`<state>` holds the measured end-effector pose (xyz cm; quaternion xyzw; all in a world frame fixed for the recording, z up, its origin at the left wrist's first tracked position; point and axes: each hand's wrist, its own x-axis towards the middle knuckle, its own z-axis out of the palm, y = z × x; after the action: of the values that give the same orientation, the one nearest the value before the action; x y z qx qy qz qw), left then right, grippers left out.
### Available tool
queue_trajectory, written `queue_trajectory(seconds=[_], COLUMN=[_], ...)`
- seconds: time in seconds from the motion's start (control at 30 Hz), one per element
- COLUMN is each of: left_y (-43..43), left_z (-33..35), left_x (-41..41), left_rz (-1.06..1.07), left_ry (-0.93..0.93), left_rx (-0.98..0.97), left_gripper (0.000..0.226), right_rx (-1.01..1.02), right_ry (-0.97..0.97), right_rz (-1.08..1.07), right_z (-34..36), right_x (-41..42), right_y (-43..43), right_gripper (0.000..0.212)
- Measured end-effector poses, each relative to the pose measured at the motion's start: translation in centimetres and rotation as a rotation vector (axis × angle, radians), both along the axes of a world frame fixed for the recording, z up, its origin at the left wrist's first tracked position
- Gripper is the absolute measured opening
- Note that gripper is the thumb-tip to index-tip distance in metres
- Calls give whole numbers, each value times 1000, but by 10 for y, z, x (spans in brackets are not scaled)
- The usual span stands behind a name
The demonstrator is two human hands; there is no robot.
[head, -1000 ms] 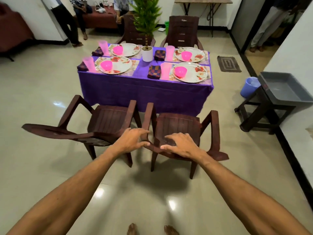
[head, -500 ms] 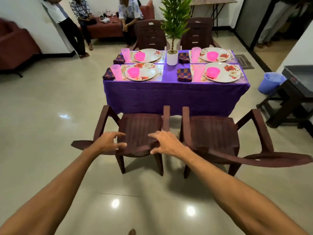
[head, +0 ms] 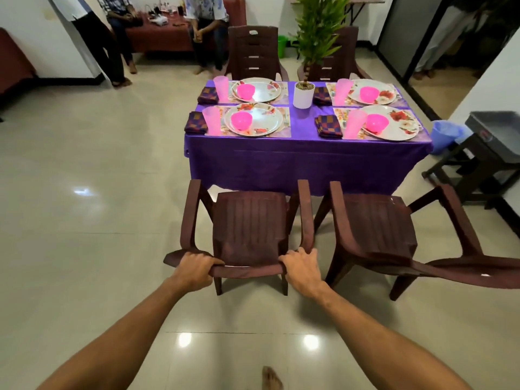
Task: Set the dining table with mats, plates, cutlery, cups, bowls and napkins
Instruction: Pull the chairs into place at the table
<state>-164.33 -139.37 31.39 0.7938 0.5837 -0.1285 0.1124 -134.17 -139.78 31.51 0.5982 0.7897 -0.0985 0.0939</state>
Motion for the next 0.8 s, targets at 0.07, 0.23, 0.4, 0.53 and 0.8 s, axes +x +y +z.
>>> queue_trajectory(seconds=[0.07,0.23,0.4,0.53,0.8], left_y=[1,20,34,28,12], left_z=[0,4,-1,-4,1], left_x=[-7,-28,-37,-36,-41], left_rz=[3,3,5,-34,-71], left_ry=[-21,-14,-15,-19,-7], left_rx=[42,91,58,71,38], left_gripper=[60,59,56,52,46], right_rx=[40,96,96,75,63], right_ry=[0,32,35,55,19], right_rz=[23,52,13,-22,-53], right_z=[-5,-11,-10,-4,0], right_x=[-8,-32,-41,-43,-52], right_y=[6,22,32,23,4], right_gripper=[33,29,25,31,35])
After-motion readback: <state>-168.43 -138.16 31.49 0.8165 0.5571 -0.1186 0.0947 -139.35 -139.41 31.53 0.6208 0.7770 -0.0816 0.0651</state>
